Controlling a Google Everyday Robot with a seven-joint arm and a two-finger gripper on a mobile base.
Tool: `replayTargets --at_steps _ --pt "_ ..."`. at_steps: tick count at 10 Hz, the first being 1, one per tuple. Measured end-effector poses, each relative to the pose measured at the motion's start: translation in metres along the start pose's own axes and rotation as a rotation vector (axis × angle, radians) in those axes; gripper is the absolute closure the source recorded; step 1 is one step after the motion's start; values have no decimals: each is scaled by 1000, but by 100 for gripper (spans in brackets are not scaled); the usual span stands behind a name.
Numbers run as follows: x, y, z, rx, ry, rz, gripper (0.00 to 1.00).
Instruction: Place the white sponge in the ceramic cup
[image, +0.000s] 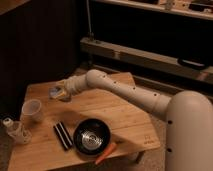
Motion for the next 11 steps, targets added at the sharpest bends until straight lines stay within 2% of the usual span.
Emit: replayTargets --at_steps 2,7,8,9,11 --pt "-9 1 10 -50 -47 -7 100" --pt "-52 22 49 -197 -106 -76 100" --pt "-62 30 62 -253 -122 -94 100" --pt "-69 38 74 -293 -135 -107 100" --pt "-76 42 87 -347 -161 -121 100"
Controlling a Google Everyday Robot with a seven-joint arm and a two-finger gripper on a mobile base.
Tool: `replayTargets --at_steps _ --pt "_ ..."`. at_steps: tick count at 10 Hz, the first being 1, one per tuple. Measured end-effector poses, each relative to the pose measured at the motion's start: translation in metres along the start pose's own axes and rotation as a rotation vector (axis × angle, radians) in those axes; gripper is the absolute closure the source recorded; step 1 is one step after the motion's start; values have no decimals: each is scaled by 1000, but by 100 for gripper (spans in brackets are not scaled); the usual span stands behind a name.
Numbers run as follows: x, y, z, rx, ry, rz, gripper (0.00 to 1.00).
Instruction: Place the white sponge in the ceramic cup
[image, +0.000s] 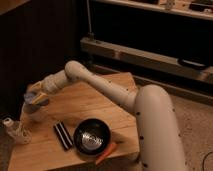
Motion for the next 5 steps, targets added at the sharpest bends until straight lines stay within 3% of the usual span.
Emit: replayTargets --at_steps 5 --pt "-12 2 28 -96 -34 -32 100"
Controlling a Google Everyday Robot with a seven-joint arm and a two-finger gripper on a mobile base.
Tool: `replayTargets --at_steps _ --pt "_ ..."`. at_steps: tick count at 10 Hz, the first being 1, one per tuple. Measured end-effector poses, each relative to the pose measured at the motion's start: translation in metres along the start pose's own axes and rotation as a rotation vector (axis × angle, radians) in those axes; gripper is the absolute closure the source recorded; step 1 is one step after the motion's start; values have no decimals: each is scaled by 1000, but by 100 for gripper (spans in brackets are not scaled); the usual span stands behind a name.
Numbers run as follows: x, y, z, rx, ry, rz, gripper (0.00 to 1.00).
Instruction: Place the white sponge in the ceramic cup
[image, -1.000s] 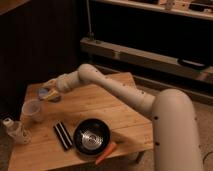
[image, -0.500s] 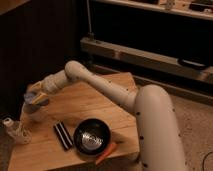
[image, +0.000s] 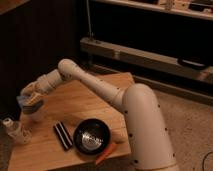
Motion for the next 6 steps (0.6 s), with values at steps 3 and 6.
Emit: replayTargets --at_steps 3,6 --pt "-4 1 8 -36 -9 -13 100" --pt "-6 0 19 -70 -11 -17 100"
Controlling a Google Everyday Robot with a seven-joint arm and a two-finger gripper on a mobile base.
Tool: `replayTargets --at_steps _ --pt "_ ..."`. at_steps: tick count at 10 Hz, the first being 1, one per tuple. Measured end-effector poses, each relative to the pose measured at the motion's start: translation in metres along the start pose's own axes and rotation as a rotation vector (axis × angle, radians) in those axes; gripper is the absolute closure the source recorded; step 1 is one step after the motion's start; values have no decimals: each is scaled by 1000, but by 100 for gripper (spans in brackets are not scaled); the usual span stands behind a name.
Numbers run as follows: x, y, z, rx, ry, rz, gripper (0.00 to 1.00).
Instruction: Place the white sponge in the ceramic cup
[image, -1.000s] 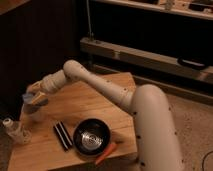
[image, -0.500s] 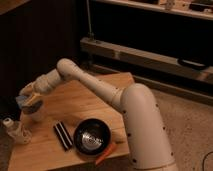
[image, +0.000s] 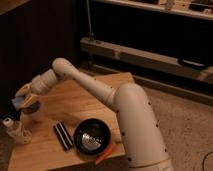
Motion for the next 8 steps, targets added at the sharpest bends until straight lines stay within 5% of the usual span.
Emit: replayTargets --at_steps 2,8 --pt "0 -1 8 -24 -2 2 99" --pt "4 -2 18 -72 3 23 43"
